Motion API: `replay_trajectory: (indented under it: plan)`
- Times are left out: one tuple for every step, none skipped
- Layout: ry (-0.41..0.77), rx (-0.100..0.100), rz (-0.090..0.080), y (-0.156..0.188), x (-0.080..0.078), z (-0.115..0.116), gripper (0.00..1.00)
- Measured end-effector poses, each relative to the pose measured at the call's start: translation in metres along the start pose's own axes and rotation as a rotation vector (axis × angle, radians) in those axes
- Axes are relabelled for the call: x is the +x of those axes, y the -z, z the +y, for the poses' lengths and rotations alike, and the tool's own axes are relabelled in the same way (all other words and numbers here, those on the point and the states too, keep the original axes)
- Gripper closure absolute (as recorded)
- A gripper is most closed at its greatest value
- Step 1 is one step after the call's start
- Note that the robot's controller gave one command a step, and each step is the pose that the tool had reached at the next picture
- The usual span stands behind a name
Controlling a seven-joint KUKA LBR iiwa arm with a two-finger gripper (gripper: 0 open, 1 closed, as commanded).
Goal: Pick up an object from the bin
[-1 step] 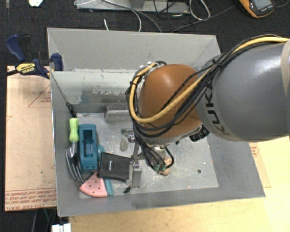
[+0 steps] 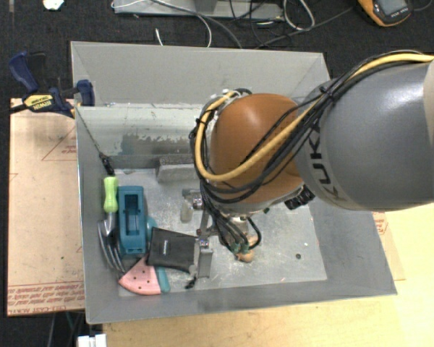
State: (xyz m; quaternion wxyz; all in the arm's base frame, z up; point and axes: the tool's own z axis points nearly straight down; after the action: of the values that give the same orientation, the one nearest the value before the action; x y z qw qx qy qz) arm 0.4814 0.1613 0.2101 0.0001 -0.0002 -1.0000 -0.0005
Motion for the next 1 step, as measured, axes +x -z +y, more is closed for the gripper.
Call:
replay_trajectory:
  plan:
    - [-0.079,-0.001,-0.001,-0.0526,-0.0051,-0.0179,0.0]
